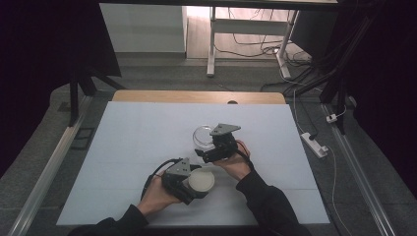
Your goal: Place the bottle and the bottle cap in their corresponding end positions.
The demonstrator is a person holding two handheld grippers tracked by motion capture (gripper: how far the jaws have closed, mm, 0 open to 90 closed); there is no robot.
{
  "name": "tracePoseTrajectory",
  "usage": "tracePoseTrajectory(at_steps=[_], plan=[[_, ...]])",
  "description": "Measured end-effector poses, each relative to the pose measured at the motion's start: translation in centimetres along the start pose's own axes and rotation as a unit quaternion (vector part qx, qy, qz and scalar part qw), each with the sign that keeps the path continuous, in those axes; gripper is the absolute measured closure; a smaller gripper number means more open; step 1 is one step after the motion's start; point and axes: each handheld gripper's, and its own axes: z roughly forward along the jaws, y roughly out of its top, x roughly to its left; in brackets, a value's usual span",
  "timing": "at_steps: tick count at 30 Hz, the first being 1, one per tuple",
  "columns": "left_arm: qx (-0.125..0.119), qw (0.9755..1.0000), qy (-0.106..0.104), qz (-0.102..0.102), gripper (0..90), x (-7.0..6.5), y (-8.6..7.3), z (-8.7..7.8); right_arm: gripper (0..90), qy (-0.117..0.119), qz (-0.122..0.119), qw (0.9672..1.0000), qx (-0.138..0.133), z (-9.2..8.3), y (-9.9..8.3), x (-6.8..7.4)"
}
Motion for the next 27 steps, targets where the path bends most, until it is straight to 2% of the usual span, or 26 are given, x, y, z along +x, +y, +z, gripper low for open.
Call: tracePoseTrajectory(at_steps=[12, 17, 27], plan=[[0.045, 0.9988, 0.019, 0.004, 8.1, 0.9, -0.6, 1.2, 6.4, -0.004, 0.001, 0.9999, 0.010, 2.4, -0.2, -0.5], [0.063, 0.9978, 0.020, 0.001, 8.1, 1.1, -0.9, 1.8, 6.4, -0.007, 0.000, 0.9998, 0.018, 3.2, -0.5, -0.6], [0.098, 0.9949, 0.024, 0.000, 7.9, 1.2, -0.7, 2.4, 6.0, -0.009, 0.008, 0.9998, 0.016, 3.3, -0.7, -0.7]])
